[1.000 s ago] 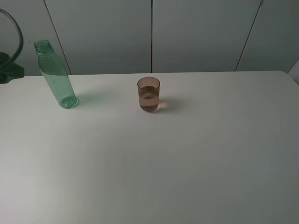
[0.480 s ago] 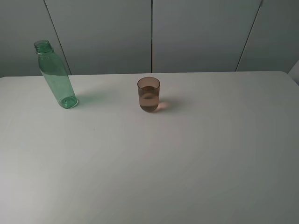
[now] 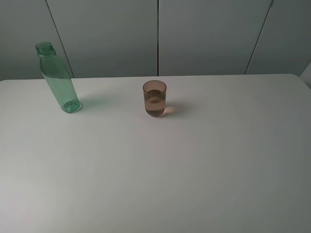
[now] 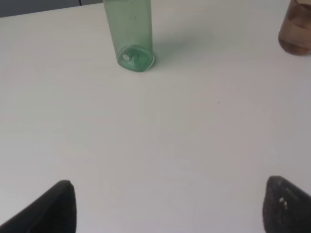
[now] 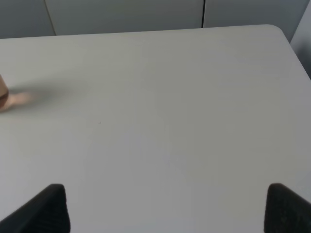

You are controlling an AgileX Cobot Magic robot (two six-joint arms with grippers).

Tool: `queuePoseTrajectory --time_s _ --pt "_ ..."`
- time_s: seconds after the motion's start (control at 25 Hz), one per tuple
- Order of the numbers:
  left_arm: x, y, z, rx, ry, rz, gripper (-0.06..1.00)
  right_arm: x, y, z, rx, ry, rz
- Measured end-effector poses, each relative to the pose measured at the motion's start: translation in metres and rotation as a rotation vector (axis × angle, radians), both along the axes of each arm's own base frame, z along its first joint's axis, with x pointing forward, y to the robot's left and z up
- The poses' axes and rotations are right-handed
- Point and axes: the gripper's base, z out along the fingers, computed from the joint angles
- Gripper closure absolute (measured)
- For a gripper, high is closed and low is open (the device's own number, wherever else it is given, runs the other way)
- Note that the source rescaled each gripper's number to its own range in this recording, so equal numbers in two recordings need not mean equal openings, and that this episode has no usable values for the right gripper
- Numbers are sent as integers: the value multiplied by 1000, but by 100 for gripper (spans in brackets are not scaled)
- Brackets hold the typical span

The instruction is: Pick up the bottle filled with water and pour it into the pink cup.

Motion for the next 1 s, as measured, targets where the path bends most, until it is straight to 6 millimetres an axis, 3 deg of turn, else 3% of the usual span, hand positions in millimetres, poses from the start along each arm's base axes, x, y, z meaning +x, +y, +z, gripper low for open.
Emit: queuePoseTrajectory --time_s 0.28,1.0 --pt "-20 4 -10 30 -60 18 -6 0 0 0 0 0 0" --pt "-21 5 -11 32 -63 5 -6 0 0 0 0 0 0"
